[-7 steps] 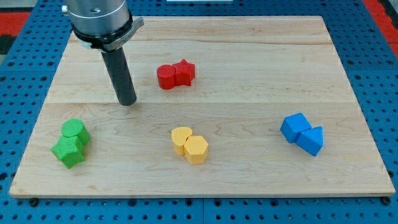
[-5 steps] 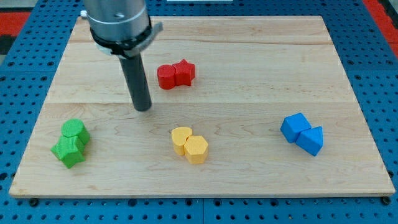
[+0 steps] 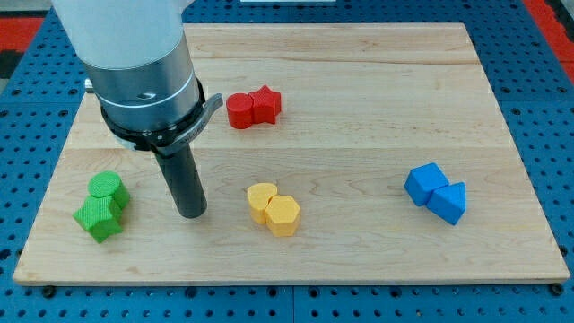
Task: Push the red star towards the top right center
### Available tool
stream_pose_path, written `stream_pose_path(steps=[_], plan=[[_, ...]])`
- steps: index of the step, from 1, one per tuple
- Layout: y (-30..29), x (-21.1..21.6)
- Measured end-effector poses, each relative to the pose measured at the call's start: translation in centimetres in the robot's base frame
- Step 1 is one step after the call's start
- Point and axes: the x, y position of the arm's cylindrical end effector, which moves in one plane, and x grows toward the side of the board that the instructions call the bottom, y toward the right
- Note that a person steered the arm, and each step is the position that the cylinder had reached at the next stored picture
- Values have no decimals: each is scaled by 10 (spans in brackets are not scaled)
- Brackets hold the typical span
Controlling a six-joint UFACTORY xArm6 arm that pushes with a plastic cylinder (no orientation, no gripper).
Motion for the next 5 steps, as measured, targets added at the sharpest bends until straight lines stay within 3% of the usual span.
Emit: stream_pose_path(steps=[3, 5], plan=[[0, -24], [1, -87]])
